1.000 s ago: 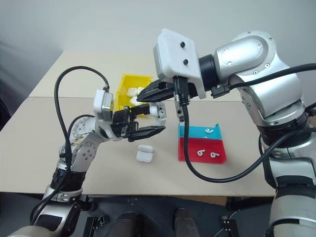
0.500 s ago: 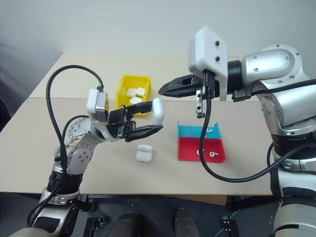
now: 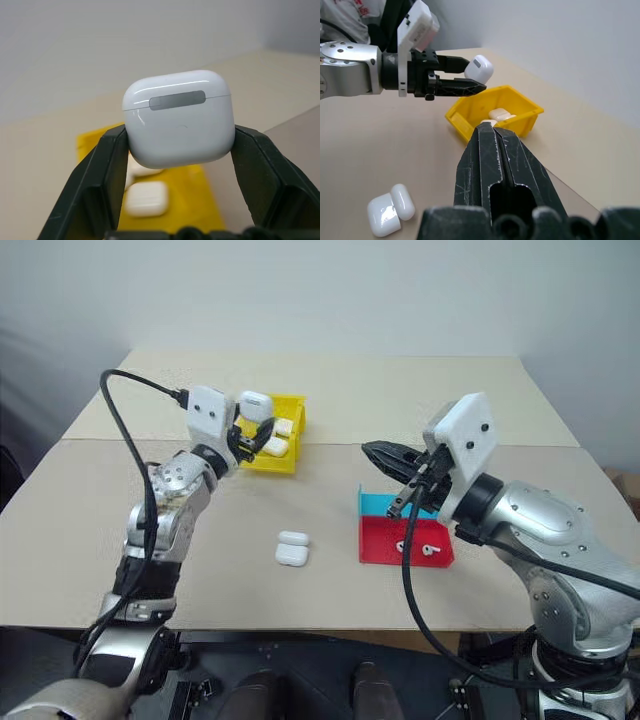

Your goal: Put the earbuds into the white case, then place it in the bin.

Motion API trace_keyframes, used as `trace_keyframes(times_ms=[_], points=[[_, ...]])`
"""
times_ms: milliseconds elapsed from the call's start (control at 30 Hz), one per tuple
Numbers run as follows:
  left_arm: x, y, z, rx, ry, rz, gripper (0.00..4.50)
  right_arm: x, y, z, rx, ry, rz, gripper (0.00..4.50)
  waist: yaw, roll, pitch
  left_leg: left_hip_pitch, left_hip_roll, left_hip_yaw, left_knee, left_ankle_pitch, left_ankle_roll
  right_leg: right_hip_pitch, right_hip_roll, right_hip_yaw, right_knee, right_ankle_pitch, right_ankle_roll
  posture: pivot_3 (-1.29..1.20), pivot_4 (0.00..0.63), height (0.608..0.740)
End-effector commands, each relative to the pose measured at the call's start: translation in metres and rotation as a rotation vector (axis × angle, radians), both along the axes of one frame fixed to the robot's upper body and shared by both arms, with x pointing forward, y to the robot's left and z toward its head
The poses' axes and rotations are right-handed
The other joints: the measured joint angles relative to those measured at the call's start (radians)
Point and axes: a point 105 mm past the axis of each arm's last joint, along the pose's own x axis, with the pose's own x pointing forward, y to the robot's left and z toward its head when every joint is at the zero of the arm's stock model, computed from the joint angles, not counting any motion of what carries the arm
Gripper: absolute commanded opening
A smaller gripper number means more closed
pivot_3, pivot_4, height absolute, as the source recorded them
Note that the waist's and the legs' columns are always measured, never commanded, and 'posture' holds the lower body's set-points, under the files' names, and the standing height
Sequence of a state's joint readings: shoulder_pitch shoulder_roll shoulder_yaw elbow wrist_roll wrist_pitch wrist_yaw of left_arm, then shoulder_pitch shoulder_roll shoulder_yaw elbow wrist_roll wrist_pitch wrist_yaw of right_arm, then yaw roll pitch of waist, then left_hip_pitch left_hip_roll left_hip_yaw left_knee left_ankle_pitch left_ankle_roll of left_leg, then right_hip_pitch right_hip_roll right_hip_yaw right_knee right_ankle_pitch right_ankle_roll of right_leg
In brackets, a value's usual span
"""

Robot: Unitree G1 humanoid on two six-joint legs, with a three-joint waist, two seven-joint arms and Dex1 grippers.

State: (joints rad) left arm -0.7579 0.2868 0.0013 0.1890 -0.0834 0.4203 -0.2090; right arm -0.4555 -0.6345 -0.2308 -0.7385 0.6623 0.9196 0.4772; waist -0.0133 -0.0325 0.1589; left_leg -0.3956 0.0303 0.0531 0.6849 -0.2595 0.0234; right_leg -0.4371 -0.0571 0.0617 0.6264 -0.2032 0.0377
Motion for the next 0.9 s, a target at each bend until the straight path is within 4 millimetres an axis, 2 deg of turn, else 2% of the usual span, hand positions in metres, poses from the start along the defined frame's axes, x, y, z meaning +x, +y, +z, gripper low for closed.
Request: trace_keyframes(times_ms=[33, 167, 233, 333, 467, 667, 800, 900], points=[[0.025, 0.008, 0.001, 0.055, 0.045, 0.140, 2.84, -0.004, 0.008, 0.014, 0.009, -0.066, 0.013, 0.03, 0.001, 0.000, 0.000, 0.000, 0.000, 0.001, 0.000, 0.000, 0.000, 0.000, 0.000, 0.000, 0.000, 0.000, 0.000, 0.00, 0.150, 0.740], [0.044, -0.003, -0.005, 0.080, 0.069, 0.137, 2.84, -0.004, 0.012, 0.015, 0.005, -0.074, 0.023, 0.03, 0.002, 0.000, 0.000, -0.002, 0.000, 0.002, 0.000, 0.000, 0.000, 0.000, 0.000, -0.002, -0.002, 0.000, 0.000, 0.00, 0.150, 0.740], [0.049, -0.007, -0.009, 0.083, 0.097, 0.113, 3.56, -0.003, 0.013, 0.014, 0.008, -0.073, 0.018, 0.00, 0.002, 0.000, 0.000, -0.005, -0.001, 0.002, 0.000, 0.000, 0.000, -0.002, -0.001, -0.003, -0.003, 0.000, 0.000, 0.00, 0.150, 0.740], [0.052, -0.007, -0.014, 0.101, 0.111, 0.090, 4.39, -0.002, 0.015, 0.014, 0.010, -0.073, 0.017, 0.00, 0.000, 0.000, 0.000, -0.007, 0.000, 0.002, -0.001, 0.000, 0.000, -0.003, -0.001, -0.003, -0.002, 0.000, 0.000, 0.00, 0.150, 0.740], [0.052, -0.004, -0.012, 0.070, 0.080, 0.069, 4.48, -0.002, 0.014, 0.013, 0.013, -0.072, 0.014, 0.00, 0.002, 0.000, 0.000, -0.008, 0.000, 0.002, -0.002, 0.000, 0.000, -0.003, -0.001, -0.004, -0.002, 0.000, 0.000, 0.00, 0.150, 0.740], [0.032, 0.008, 0.001, -0.008, 0.034, -0.057, 4.48, -0.002, 0.014, 0.004, 0.002, -0.063, 0.019, 0.00, -0.003, 0.000, 0.000, -0.007, 0.000, 0.002, -0.002, 0.000, 0.000, -0.003, -0.001, -0.004, -0.002, 0.000, 0.000, 0.00, 0.150, 0.740], [-0.005, 0.020, 0.008, 0.032, -0.013, -0.166, 4.48, 0.003, 0.013, -0.019, -0.035, -0.040, -0.004, 0.00, -0.007, 0.000, 0.000, -0.006, 0.001, 0.002, -0.002, 0.000, 0.000, -0.003, -0.001, -0.004, -0.001, 0.000, 0.000, 0.00, 0.150, 0.740], [-0.035, 0.021, 0.012, 0.052, -0.033, -0.253, 4.48, 0.005, 0.010, -0.031, -0.017, -0.023, -0.004, 0.00, -0.005, 0.000, 0.000, -0.005, 0.001, 0.002, -0.002, 0.000, 0.000, -0.003, -0.001, -0.003, -0.001, 0.000, 0.000, 0.00, 0.150, 0.740]])
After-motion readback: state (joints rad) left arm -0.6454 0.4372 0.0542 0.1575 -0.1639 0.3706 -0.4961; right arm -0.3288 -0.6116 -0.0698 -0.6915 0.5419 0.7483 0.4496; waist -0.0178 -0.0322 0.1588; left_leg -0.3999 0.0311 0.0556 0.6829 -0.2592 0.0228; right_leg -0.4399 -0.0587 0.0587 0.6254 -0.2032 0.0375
